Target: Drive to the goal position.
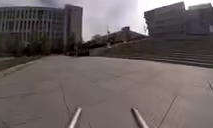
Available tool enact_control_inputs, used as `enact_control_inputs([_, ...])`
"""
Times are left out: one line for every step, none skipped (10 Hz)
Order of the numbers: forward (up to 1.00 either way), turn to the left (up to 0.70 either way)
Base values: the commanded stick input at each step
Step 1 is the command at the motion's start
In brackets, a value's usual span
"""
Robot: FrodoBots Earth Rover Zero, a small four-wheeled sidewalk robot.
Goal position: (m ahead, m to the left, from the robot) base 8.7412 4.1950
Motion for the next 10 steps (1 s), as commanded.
enact_control_inputs([1.0,0.27])
enact_control_inputs([1.0,0.27])
enact_control_inputs([1.0,0.27])
enact_control_inputs([1.0,0.27])
enact_control_inputs([1.0,0.27])
enact_control_inputs([1.0,0.27])
enact_control_inputs([1.0,0.27])
enact_control_inputs([1.0,0.13])
enact_control_inputs([1.0,0.0])
enact_control_inputs([1.0,0.0])
